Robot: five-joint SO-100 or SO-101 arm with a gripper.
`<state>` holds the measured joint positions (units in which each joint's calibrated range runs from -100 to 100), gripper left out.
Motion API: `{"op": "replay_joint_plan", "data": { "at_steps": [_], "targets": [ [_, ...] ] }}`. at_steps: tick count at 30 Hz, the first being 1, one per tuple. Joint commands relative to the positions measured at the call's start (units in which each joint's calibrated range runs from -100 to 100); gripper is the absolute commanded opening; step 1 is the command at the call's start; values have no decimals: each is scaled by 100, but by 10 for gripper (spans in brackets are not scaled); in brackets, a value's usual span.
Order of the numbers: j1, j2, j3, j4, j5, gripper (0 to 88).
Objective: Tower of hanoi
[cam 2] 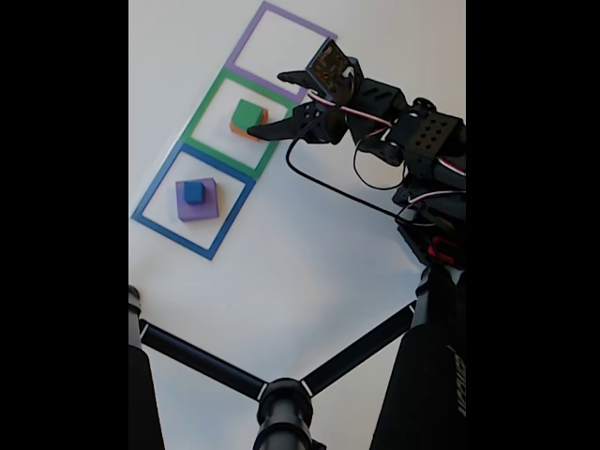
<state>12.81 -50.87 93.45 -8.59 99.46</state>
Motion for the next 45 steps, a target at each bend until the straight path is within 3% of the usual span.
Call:
{"op": "replay_joint_plan", "data": {
  "at_steps": [1, 11, 18, 45],
  "targets": [
    [-169, 1094, 64, -1635, 54, 358],
    [-476, 2870, 237, -3619, 54, 358],
    [-486, 3920, -36, -4413, 54, 358],
    [-812, 5858, -908, -5449, 54, 345]
  ]
}}
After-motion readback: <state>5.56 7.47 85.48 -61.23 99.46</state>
